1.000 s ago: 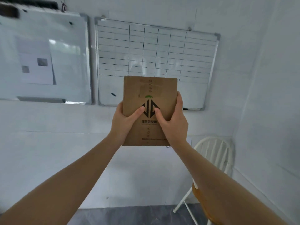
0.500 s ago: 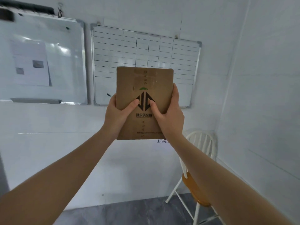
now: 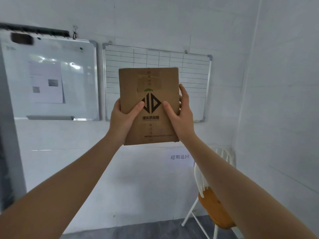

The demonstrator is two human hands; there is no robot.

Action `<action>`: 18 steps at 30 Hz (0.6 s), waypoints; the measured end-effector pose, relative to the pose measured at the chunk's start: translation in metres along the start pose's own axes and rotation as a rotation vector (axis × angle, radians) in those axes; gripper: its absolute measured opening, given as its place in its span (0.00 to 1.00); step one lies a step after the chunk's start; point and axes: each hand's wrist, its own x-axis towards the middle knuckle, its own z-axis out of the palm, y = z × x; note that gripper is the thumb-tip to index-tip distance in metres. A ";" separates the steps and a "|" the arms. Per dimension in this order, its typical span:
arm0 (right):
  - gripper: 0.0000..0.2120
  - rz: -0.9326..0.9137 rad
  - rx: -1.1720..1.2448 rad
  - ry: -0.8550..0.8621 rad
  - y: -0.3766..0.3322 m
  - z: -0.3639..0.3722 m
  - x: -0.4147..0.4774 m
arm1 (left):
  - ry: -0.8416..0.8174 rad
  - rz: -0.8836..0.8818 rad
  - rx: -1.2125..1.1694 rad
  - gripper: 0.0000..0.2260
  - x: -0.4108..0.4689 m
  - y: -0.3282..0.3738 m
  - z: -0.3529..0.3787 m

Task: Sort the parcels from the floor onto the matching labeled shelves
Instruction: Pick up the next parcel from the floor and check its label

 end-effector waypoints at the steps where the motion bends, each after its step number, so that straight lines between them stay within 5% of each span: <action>1: 0.37 0.034 0.071 -0.037 0.001 -0.004 0.002 | -0.001 -0.013 -0.003 0.29 -0.001 0.003 -0.003; 6: 0.43 0.193 0.296 -0.252 0.004 -0.022 0.000 | -0.081 -0.055 0.009 0.29 -0.010 0.009 -0.011; 13: 0.45 0.162 0.264 -0.008 -0.004 -0.014 -0.013 | 0.001 0.343 0.371 0.36 -0.032 0.005 0.011; 18: 0.46 0.176 0.254 -0.054 -0.014 -0.018 -0.015 | 0.066 0.132 0.527 0.33 -0.044 0.010 0.037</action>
